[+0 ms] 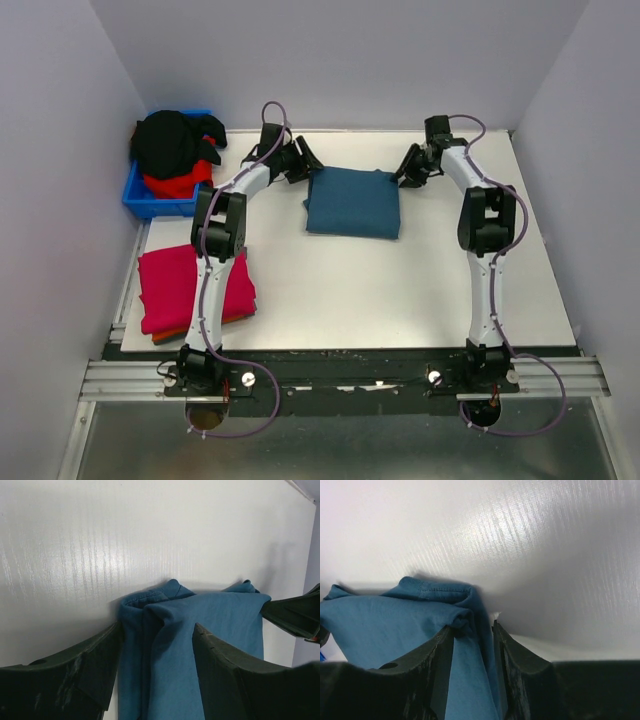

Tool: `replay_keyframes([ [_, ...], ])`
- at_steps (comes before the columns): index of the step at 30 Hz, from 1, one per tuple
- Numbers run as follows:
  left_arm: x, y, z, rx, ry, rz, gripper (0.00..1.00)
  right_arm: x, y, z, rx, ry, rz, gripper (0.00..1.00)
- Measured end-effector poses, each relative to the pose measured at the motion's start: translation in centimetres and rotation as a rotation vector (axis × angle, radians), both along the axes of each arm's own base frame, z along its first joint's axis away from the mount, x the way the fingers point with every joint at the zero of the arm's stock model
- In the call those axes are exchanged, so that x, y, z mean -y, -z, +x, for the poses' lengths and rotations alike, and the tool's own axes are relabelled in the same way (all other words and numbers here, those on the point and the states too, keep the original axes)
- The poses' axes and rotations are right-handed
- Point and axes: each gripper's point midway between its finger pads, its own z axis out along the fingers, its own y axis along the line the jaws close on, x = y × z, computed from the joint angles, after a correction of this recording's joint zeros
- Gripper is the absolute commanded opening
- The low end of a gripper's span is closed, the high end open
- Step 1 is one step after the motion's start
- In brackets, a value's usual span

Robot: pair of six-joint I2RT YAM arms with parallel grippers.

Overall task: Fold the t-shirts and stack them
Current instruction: Fold the long partially folded tshirt into a neat square, then put the neatly folded tshirt into the corner of the board with both arms

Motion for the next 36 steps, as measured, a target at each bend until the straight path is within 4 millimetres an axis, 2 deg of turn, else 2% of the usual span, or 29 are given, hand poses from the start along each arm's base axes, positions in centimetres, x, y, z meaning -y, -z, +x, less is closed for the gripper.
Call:
replay_keyframes([
  [4,0.0,0.1,0.0,-0.002,0.0,0.0,0.67,-0.2,0.0,0.0,-0.01,0.002,-0.028,0.42],
  [12,0.1,0.3,-0.1,0.009,0.005,-0.006,0.67,-1.4,0.2,-0.5,-0.018,-0.015,-0.055,0.12],
  [14,0.1,0.3,-0.1,0.01,0.006,-0.006,0.69,-1.5,0.3,-0.6,-0.019,-0.014,-0.055,0.07],
  [17,0.0,0.2,-0.3,0.014,0.012,0.001,0.78,-1.4,0.3,-0.6,-0.021,-0.01,-0.057,0.01],
  [19,-0.1,0.1,-0.7,0.014,0.016,0.009,0.81,-1.4,0.3,-0.5,-0.02,-0.008,-0.061,0.01],
  [23,-0.8,-0.1,-1.7,0.004,0.007,0.036,0.82,-1.3,0.5,-0.5,-0.02,-0.007,-0.063,0.01],
  [32,-1.1,0.2,-2.0,-0.018,0.004,0.06,0.65,-1.3,0.5,-0.5,-0.017,-0.007,-0.061,0.01],
  [36,-0.5,0.5,-1.0,-0.013,0.01,0.06,0.56,-1.4,0.5,-0.5,-0.016,-0.007,-0.061,0.01],
])
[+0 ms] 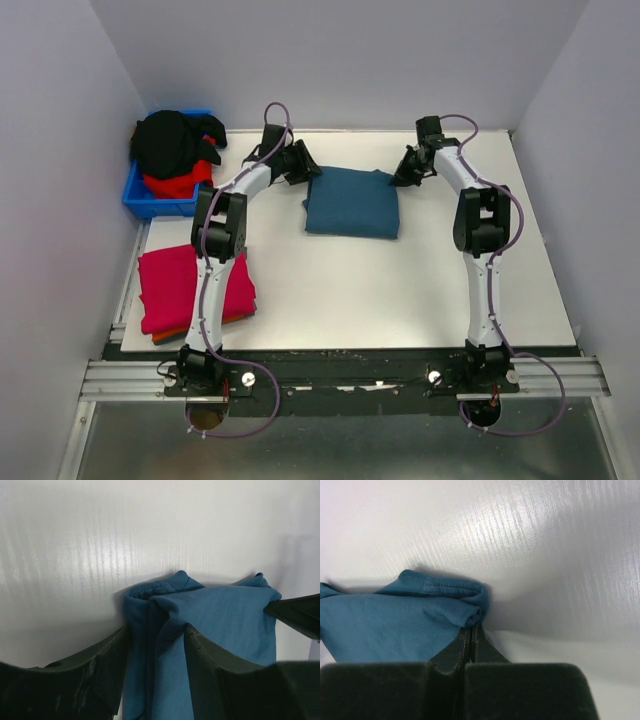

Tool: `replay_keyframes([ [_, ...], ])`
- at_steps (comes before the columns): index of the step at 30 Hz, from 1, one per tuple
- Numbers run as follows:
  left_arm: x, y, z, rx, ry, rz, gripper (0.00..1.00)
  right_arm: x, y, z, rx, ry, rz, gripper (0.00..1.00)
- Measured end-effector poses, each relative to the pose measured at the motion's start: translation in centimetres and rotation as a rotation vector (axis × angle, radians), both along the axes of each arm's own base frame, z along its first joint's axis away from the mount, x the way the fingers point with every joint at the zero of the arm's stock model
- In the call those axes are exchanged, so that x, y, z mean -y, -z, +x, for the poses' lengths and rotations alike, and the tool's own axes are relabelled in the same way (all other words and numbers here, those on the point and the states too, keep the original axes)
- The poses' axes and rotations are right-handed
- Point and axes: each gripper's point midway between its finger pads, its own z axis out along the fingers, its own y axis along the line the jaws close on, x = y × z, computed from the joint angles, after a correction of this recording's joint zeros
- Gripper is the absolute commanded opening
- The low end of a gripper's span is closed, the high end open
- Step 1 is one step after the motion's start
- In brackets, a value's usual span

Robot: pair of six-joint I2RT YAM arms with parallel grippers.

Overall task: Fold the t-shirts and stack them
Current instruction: Put the neatly folded tshirt into the corner of the board with both arms

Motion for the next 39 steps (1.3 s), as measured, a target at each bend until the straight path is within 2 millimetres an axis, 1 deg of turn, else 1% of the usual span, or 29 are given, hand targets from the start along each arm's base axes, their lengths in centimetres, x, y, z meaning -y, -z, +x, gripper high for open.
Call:
replay_keyframes([
  [1,0.2,0.1,0.2,0.003,0.003,0.0,0.52,0.0,0.0,0.0,0.0,0.0,0.0,0.01],
  [2,0.5,0.2,0.4,0.002,0.004,-0.004,0.45,0.0,0.0,0.0,0.0,0.0,0.0,0.01],
  [3,0.7,0.2,0.5,0.004,0.006,-0.007,0.32,0.0,0.0,0.0,0.0,0.0,0.0,0.01],
  [5,1.2,0.4,0.8,-0.002,0.01,-0.017,0.09,0.0,0.0,0.0,0.0,-0.001,0.0,0.01],
  [6,1.4,0.7,1.0,-0.006,0.013,-0.02,0.04,-0.1,0.0,0.0,0.0,-0.002,0.0,0.01],
  [8,1.8,1.0,1.1,-0.013,0.017,-0.033,0.0,-0.2,0.0,0.0,0.002,-0.004,-0.001,0.01],
  [12,1.7,0.9,1.0,-0.005,0.013,-0.034,0.0,-0.3,-0.2,0.0,0.01,-0.015,-0.013,0.01],
  [14,1.2,0.7,0.4,-0.005,0.01,-0.02,0.0,-0.4,-0.5,0.0,0.018,-0.022,-0.021,0.01],
  [16,0.7,0.5,-0.3,-0.009,0.007,-0.004,0.0,-0.5,-1.1,-0.2,0.03,-0.032,-0.029,0.01],
  [18,0.2,-0.2,-1.0,-0.004,0.006,0.007,0.0,-0.6,-2.2,-0.6,0.046,-0.04,-0.032,0.01],
  [20,-0.1,-1.2,-1.6,0.005,0.008,0.013,0.0,-0.9,-3.8,-1.6,0.062,-0.053,-0.032,0.01],
  [22,-0.4,-3.2,-2.6,0.024,0.008,0.014,0.0,-1.3,-5.8,-2.7,0.09,-0.067,-0.032,0.01],
  [26,-1.0,-7.8,-3.8,0.097,0.0,0.013,0.0,-2.2,-9.6,-4.1,0.164,-0.091,-0.025,0.01],
  [28,-1.3,-10.0,-4.1,0.134,-0.009,0.013,0.0,-2.7,-10.7,-4.5,0.19,-0.101,-0.019,0.01],
  [29,-1.4,-11.0,-4.2,0.152,-0.012,0.011,0.0,-2.9,-11.0,-4.7,0.198,-0.106,-0.017,0.01],
  [31,-1.6,-11.8,-4.7,0.168,-0.015,0.009,0.0,-3.2,-10.9,-5.1,0.202,-0.114,-0.014,0.01],
  [32,-1.9,-12.0,-5.4,0.171,-0.02,0.011,0.0,-3.3,-10.7,-5.3,0.202,-0.12,-0.015,0.01],
  [35,-2.8,-11.7,-7.6,0.147,-0.036,0.031,0.0,-3.8,-10.2,-7.0,0.189,-0.143,-0.018,0.01],
  [37,-3.5,-11.8,-9.0,0.132,-0.051,0.049,0.0,-4.2,-10.9,-8.1,0.198,-0.163,-0.018,0.01],
  [39,-4.1,-12.5,-10.1,0.133,-0.067,0.064,0.0,-4.7,-12.7,-9.1,0.234,-0.185,-0.014,0.01],
])
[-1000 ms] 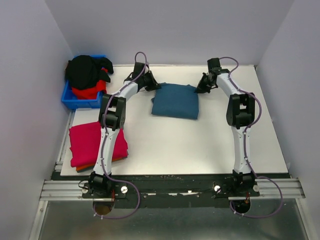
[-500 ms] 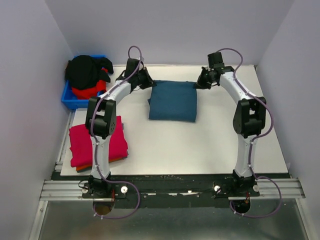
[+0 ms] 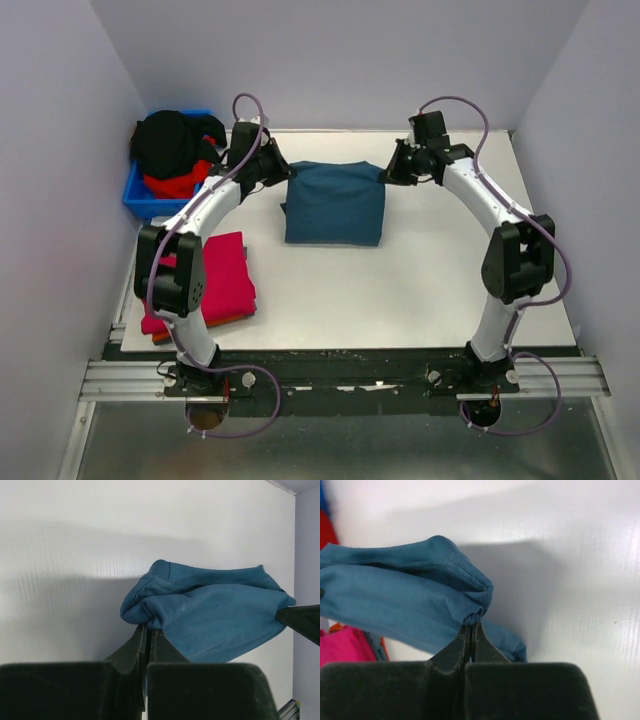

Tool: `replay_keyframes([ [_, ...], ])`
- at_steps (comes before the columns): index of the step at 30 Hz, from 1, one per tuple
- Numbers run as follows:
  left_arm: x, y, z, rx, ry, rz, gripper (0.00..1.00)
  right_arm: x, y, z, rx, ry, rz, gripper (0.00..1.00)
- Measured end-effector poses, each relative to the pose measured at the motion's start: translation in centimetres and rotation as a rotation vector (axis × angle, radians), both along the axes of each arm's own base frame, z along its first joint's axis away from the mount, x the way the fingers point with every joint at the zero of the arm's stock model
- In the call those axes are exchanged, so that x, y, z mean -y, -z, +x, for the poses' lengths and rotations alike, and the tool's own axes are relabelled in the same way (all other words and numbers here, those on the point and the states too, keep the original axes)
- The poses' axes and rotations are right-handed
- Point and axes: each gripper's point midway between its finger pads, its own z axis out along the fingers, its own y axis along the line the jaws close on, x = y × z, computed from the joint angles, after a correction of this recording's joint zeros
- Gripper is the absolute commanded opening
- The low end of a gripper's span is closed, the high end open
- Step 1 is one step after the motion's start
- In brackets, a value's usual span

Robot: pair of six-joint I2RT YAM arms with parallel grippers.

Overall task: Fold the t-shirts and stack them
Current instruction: Put the neatly folded tshirt into the corner of the board with both arms

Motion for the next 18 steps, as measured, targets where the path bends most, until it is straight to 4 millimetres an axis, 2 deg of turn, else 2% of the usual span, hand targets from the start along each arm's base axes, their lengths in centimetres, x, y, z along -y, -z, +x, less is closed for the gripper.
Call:
replay_keyframes([
  [4,-2.1,-3.8,-2.5,0.044,-0.046,0.026,0.0,-1.6,-5.6,-2.4,0.124,-0.058,0.031,0.01],
  [7,-4.5,-8.5,-4.2,0.123,-0.095,0.022,0.0,-3.5,-9.8,-4.4,0.23,-0.113,0.064,0.01],
  [9,-5.9,-10.6,-5.6,0.158,-0.124,0.02,0.0,-5.1,-12.0,-6.0,0.285,-0.158,0.086,0.01],
  [10,-7.0,-11.9,-6.8,0.181,-0.149,0.022,0.0,-5.9,-12.8,-6.8,0.305,-0.182,0.096,0.01],
  [13,-9.5,-13.9,-9.9,0.199,-0.207,0.049,0.0,-8.3,-14.3,-9.4,0.339,-0.255,0.122,0.01],
  [18,-14.4,-15.0,-14.4,0.171,-0.316,0.116,0.0,-11.9,-15.4,-12.5,0.366,-0.363,0.157,0.01],
])
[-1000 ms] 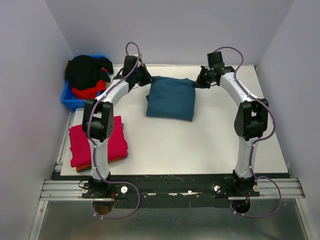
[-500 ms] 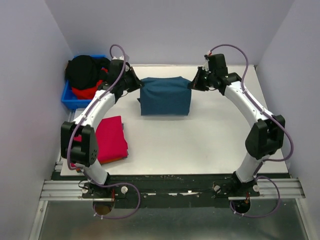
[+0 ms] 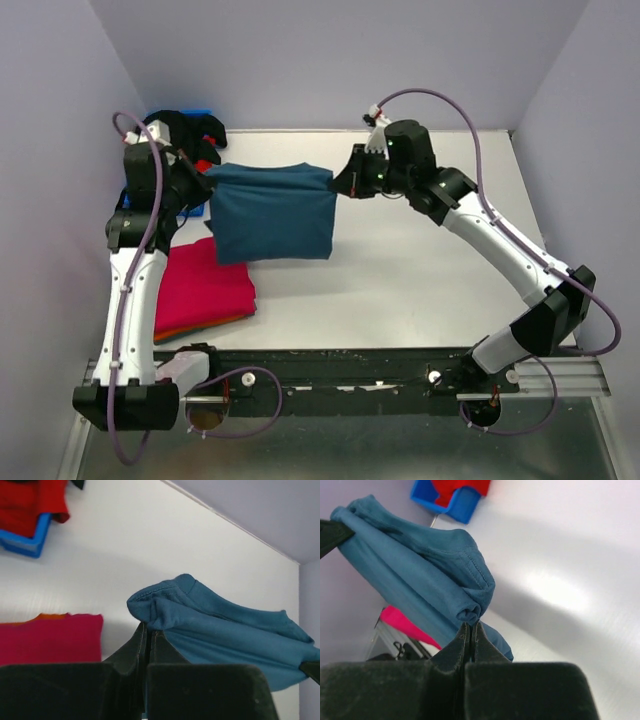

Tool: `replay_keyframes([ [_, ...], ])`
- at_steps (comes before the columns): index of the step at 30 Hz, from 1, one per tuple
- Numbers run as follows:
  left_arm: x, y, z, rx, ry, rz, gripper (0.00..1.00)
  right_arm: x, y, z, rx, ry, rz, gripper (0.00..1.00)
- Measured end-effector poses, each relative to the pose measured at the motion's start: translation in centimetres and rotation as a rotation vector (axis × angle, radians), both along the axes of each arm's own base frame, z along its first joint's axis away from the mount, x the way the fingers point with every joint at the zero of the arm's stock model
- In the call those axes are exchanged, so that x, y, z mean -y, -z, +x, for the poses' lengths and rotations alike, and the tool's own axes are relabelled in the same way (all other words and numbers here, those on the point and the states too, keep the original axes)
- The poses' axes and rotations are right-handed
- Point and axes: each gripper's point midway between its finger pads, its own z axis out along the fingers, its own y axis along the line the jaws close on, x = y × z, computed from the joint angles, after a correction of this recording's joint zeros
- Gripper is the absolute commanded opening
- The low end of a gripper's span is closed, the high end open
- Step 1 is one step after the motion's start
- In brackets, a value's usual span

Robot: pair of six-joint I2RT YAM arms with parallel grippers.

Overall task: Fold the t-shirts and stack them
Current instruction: Put the neatly folded tshirt into the corner of the board with both arms

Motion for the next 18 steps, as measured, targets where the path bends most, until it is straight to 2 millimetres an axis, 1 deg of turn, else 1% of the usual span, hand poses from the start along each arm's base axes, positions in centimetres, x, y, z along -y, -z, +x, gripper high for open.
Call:
replay_keyframes([
  [2,-2.1,0.2,-1.8,-0.026,-0.062,0.016,0.0,-2.0,-0.2,-1.7,0.008,-0.057,0.005,0.01],
  [5,-5.1,0.8,-4.6,-0.074,-0.174,0.064,0.0,-5.1,-0.5,-4.8,0.022,-0.15,0.015,0.01],
  [9,-8.4,1.9,-8.1,-0.143,-0.331,0.137,0.0,-8.3,-0.6,-8.4,0.038,-0.236,0.019,0.01],
  [11,-9.7,2.6,-9.4,-0.172,-0.397,0.166,0.0,-9.8,-0.4,-9.8,0.041,-0.266,0.016,0.01],
  [14,-11.6,4.2,-11.5,-0.235,-0.5,0.204,0.0,-12.0,0.4,-11.4,0.033,-0.304,0.004,0.01],
  [18,-13.6,5.9,-13.8,-0.303,-0.64,0.235,0.0,-14.1,2.4,-12.6,0.008,-0.322,-0.023,0.01],
])
